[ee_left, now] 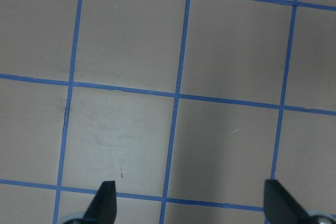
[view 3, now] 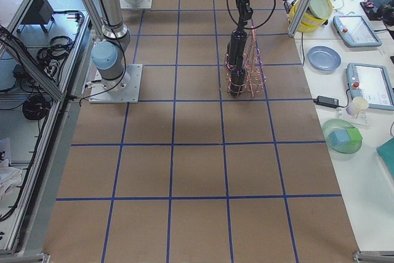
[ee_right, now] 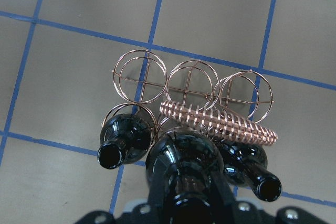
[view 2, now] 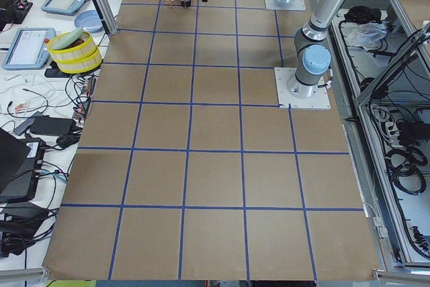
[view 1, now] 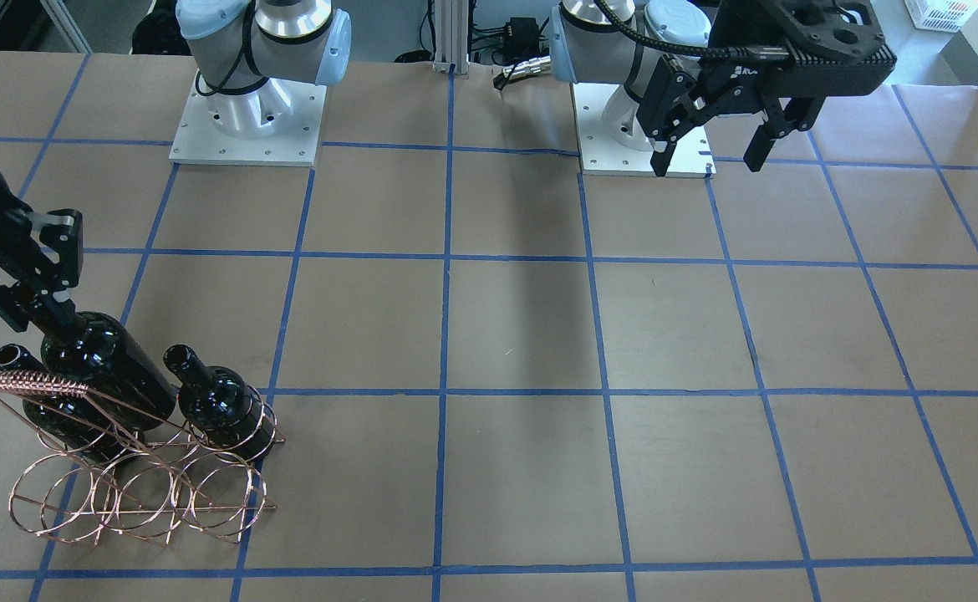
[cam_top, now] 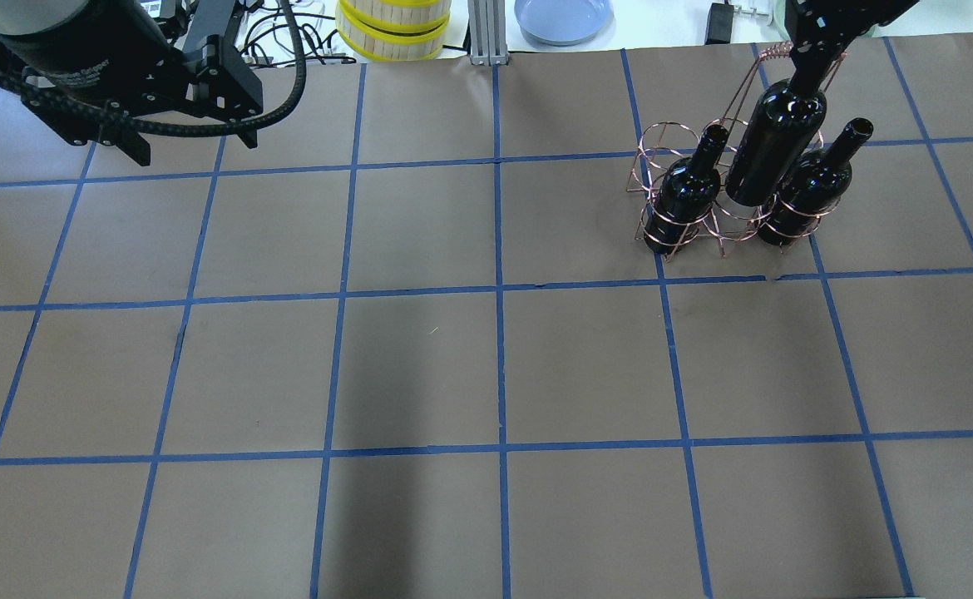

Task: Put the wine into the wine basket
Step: 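Open the right gripper to release the bottle in the rack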

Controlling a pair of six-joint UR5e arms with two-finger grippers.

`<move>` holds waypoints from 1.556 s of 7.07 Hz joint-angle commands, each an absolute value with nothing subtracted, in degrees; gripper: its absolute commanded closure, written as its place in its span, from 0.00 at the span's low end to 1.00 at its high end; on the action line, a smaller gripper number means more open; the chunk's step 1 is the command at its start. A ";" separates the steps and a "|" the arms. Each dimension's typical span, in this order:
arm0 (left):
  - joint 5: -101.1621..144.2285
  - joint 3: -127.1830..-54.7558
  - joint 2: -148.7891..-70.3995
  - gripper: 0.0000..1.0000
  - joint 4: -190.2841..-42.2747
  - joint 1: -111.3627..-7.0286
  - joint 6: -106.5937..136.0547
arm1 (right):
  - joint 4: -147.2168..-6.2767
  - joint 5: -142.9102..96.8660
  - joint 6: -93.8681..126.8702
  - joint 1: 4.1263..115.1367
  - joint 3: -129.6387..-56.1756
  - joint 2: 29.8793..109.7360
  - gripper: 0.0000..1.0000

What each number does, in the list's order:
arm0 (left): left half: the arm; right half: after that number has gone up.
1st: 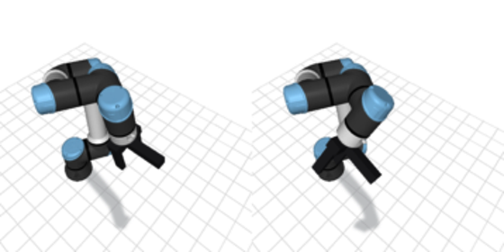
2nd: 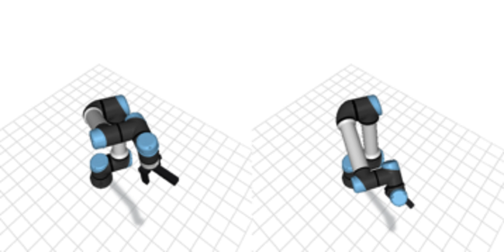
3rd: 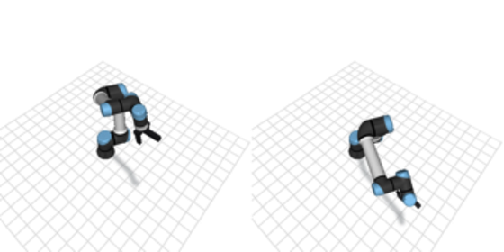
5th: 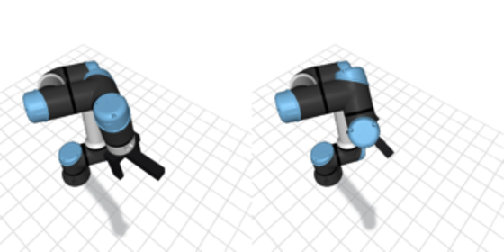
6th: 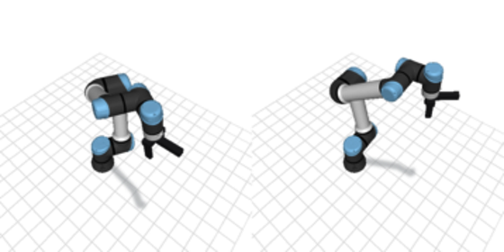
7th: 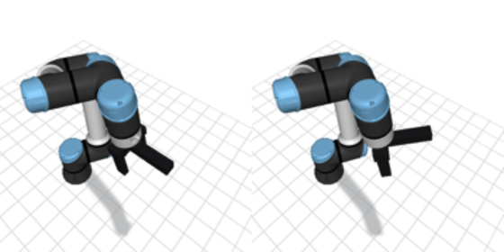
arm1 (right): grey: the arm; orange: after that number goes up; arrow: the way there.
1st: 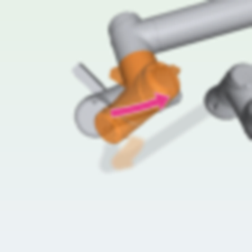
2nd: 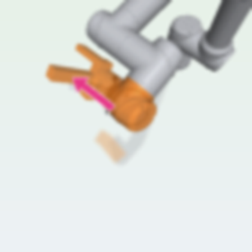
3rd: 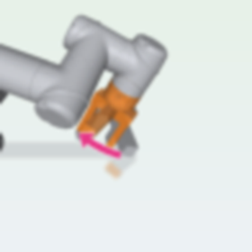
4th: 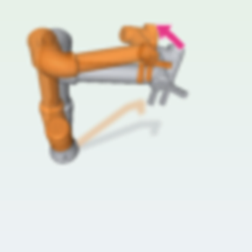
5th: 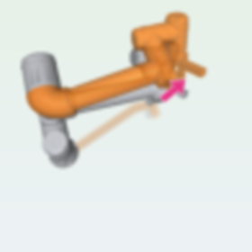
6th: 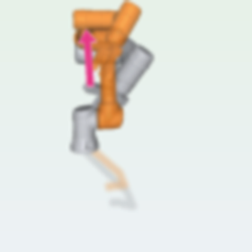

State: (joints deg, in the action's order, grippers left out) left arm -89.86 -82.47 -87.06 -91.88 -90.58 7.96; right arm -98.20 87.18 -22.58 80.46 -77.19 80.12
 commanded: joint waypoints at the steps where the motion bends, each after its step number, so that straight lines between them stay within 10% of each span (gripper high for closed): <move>1: -88.95 -78.07 -89.90 0.00 -92.28 -90.70 8.09 | -100.02 87.01 -23.20 80.33 -77.52 79.10 1.00; 11: -89.47 -82.52 -89.56 0.00 -98.26 -91.58 0.62 | -105.46 85.43 -29.09 79.89 -83.93 77.08 1.00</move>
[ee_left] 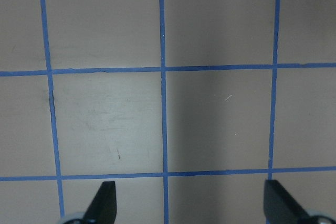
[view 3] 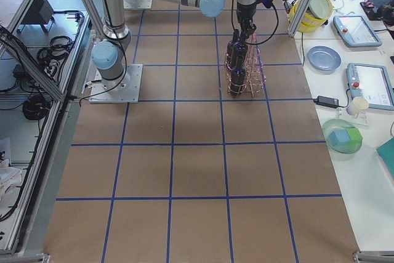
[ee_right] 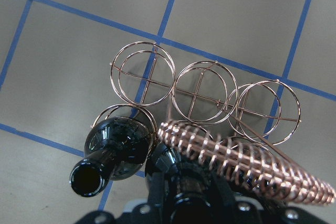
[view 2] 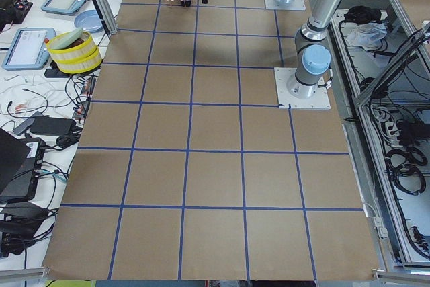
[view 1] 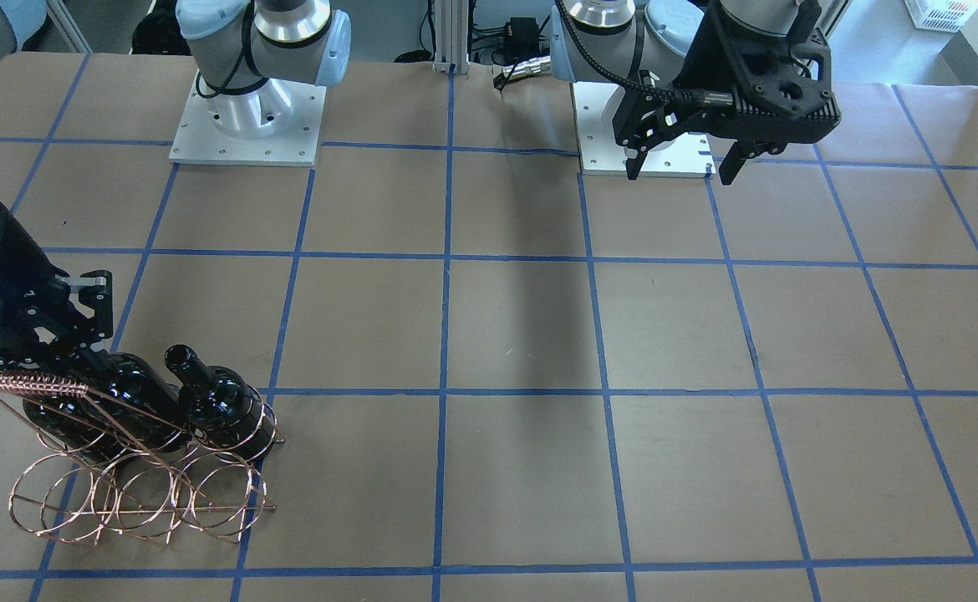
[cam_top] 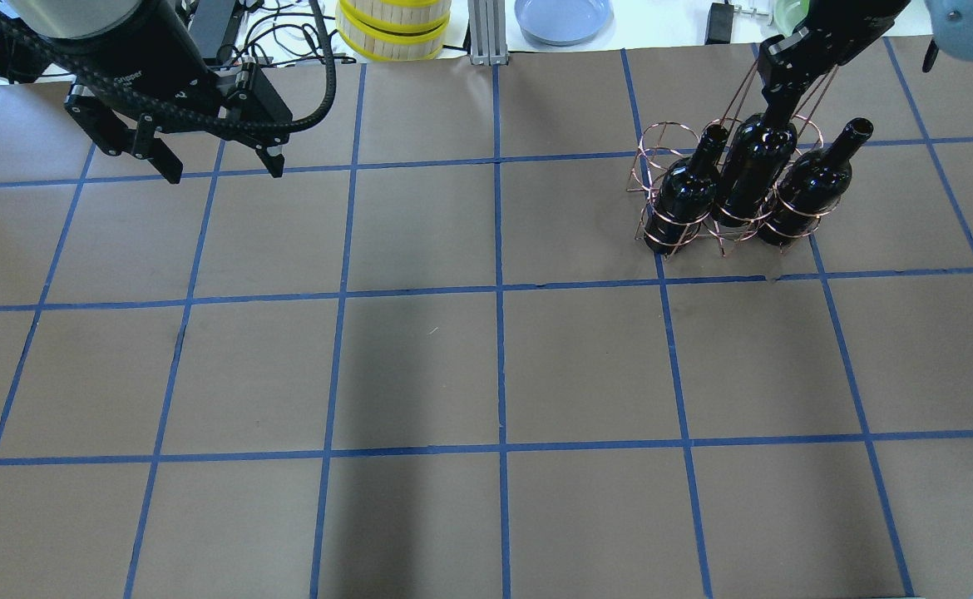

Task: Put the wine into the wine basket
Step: 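Open the right gripper to release the bottle in the rack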

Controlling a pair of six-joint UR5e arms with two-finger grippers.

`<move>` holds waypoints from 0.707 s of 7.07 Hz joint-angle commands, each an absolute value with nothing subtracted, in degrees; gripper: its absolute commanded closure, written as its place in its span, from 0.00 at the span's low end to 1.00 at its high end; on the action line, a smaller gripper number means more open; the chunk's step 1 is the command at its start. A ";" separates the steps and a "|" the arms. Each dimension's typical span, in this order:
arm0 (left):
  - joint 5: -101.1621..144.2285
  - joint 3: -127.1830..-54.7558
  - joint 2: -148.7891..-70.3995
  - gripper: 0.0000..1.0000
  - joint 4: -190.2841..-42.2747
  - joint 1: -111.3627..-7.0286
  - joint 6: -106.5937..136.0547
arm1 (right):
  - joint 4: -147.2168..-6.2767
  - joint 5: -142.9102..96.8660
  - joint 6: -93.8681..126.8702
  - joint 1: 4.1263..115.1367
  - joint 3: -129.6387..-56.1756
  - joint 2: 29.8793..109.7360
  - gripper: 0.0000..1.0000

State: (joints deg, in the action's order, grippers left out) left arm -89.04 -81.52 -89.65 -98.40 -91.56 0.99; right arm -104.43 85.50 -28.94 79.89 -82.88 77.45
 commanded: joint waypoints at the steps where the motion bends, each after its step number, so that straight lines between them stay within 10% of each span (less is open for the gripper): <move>1: -88.60 -84.18 -89.39 0.00 -98.17 -91.32 0.62 | -107.12 85.43 -29.09 79.89 -85.24 76.65 1.00; 5: -89.30 -84.64 -89.47 0.00 -95.04 -91.49 1.14 | -110.30 85.43 -30.23 79.89 -88.50 76.64 0.97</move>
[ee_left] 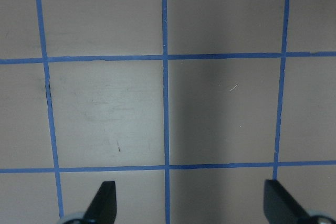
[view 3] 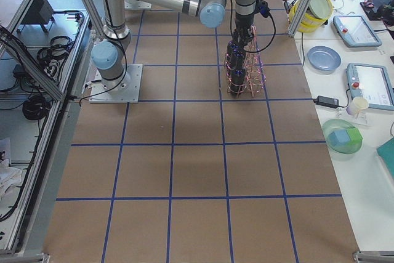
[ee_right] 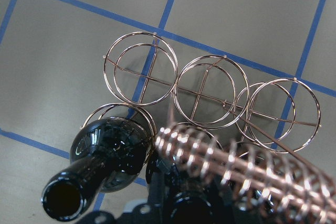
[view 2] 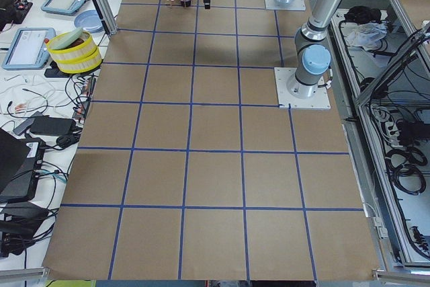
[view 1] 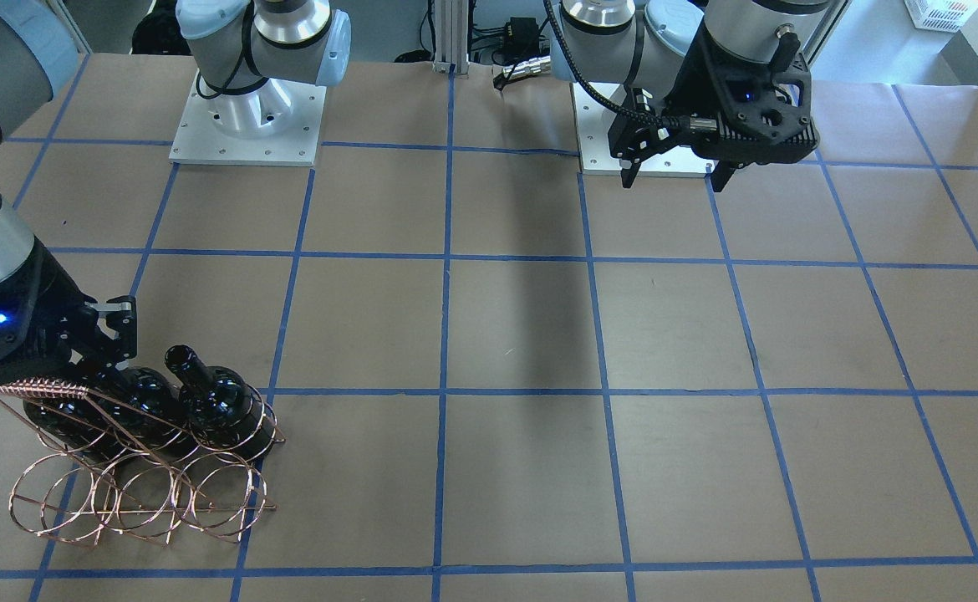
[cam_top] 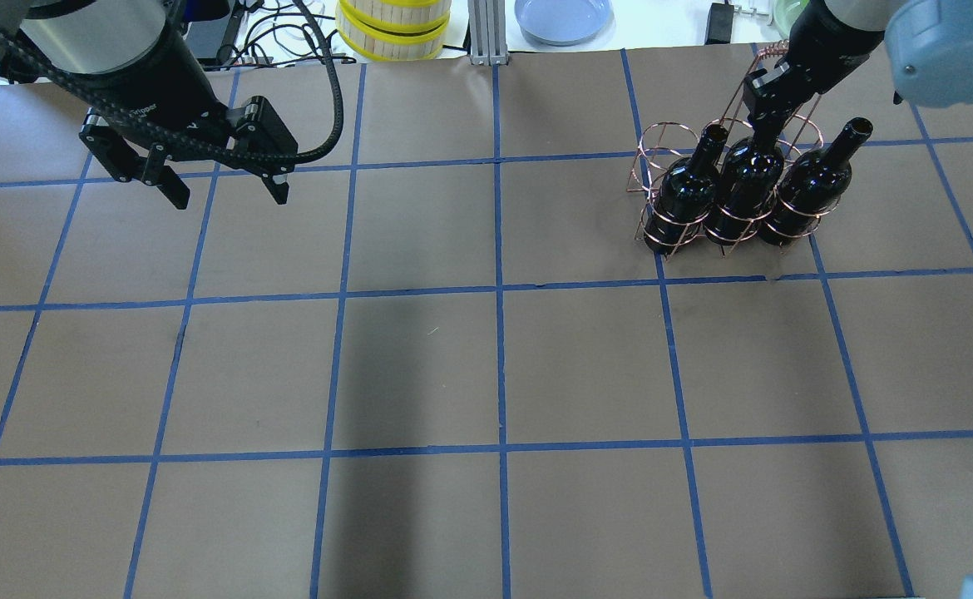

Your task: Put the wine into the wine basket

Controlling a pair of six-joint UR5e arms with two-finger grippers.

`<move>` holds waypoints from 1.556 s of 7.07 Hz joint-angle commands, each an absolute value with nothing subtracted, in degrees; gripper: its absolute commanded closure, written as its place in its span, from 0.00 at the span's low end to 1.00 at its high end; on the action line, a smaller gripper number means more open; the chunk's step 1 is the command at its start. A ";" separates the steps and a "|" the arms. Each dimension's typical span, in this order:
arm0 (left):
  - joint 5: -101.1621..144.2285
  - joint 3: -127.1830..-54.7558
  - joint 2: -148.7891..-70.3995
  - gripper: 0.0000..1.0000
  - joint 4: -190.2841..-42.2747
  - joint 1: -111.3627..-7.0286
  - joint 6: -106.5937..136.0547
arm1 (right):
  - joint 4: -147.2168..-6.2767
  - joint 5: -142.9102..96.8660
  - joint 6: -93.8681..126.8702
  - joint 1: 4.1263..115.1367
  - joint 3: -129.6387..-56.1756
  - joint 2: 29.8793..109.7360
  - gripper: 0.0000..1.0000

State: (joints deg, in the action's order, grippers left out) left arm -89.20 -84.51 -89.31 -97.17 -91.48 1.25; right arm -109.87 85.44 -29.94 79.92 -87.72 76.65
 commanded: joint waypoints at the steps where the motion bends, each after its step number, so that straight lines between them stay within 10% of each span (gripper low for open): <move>1: -89.30 -84.64 -89.39 0.00 -94.05 -91.06 0.97 | -110.39 85.52 -30.23 79.89 -88.59 76.64 0.92; 3: -89.30 -84.64 -89.30 0.00 -93.35 -91.05 0.62 | -110.91 85.52 -30.32 79.89 -88.51 76.64 0.70; 4: -89.30 -84.64 -89.38 0.00 -92.12 -91.05 0.53 | -113.09 86.04 -30.32 79.89 -88.51 76.64 0.23; 5: -89.38 -84.64 -89.38 0.00 -92.11 -91.05 0.53 | -114.25 86.57 -29.71 80.07 -88.51 77.42 0.00; 11: -89.12 -85.87 -89.21 0.00 -92.02 -91.05 0.35 | -99.72 87.36 -25.16 80.42 -86.93 90.67 0.00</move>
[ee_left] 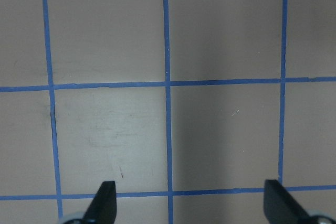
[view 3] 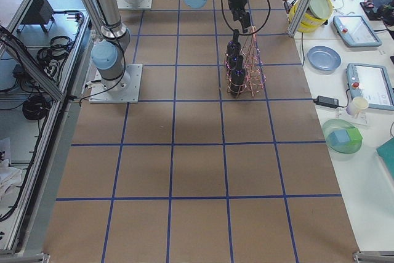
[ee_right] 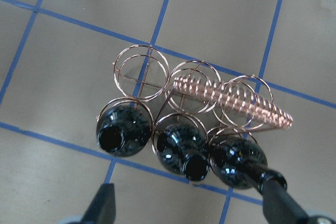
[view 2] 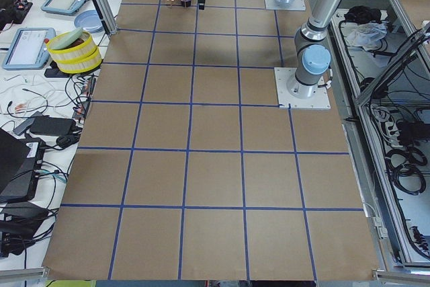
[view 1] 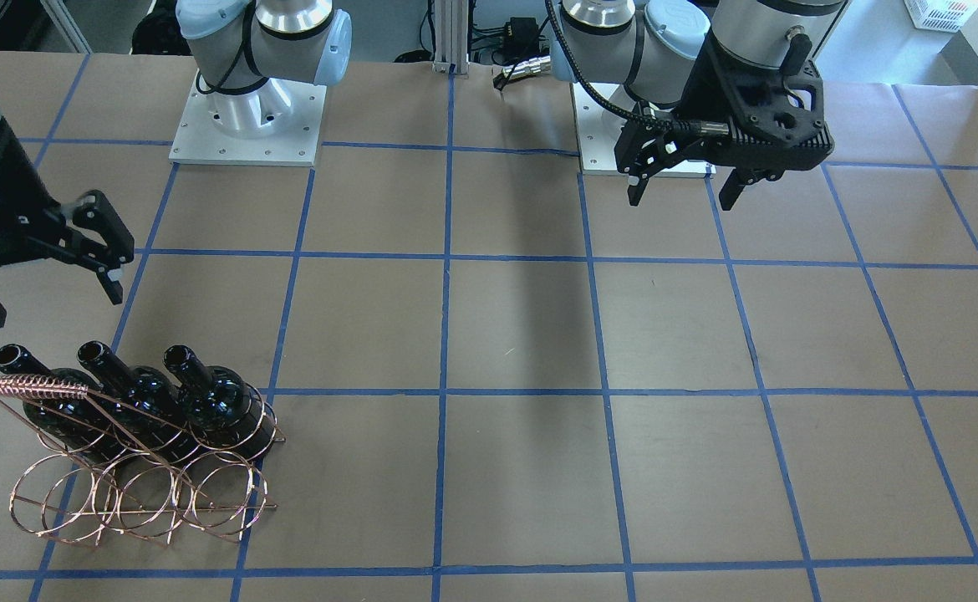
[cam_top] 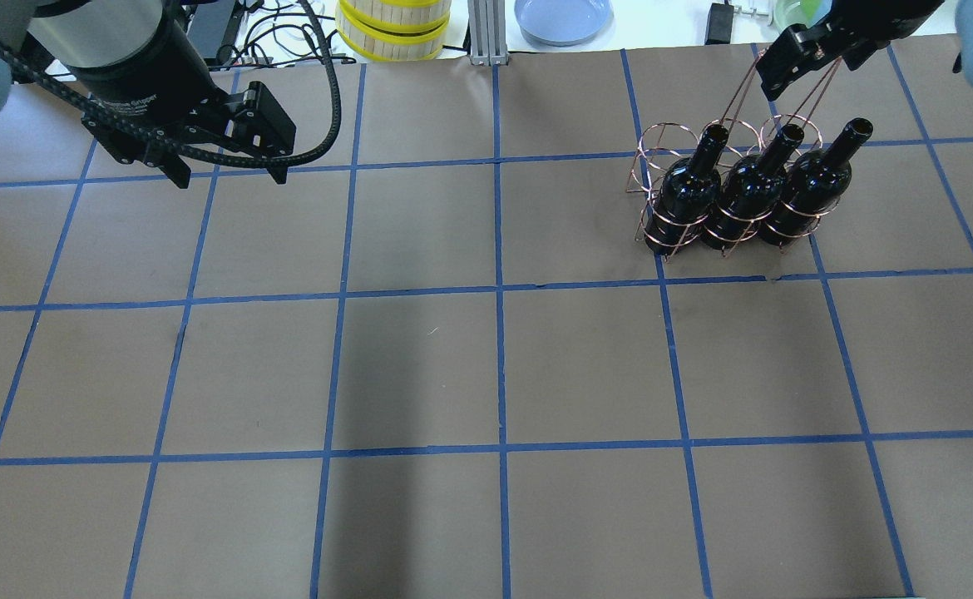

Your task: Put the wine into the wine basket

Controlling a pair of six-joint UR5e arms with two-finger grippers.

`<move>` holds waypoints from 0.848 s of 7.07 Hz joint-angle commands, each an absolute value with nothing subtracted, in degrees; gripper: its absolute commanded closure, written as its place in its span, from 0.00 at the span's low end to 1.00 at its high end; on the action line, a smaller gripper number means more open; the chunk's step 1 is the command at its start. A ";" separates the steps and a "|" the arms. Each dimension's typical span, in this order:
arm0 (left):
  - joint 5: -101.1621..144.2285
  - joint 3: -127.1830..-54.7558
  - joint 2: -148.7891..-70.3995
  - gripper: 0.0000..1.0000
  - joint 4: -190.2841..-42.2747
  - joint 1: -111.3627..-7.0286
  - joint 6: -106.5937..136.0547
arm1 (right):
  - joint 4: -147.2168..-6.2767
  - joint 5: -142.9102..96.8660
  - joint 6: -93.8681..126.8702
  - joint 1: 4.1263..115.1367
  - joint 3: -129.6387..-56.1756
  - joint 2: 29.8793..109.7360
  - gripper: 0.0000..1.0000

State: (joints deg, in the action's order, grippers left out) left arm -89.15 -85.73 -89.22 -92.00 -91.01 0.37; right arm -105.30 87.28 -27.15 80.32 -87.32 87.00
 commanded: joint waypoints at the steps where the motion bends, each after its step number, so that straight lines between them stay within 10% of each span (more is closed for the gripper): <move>1: -89.21 -85.87 -89.30 0.00 -91.93 -90.79 0.09 | -95.32 87.62 -23.22 80.42 -86.75 94.10 0.00; 6: -89.30 -85.87 -89.38 0.00 -91.32 -90.79 0.18 | -89.21 87.36 -7.46 84.17 -87.36 95.28 0.00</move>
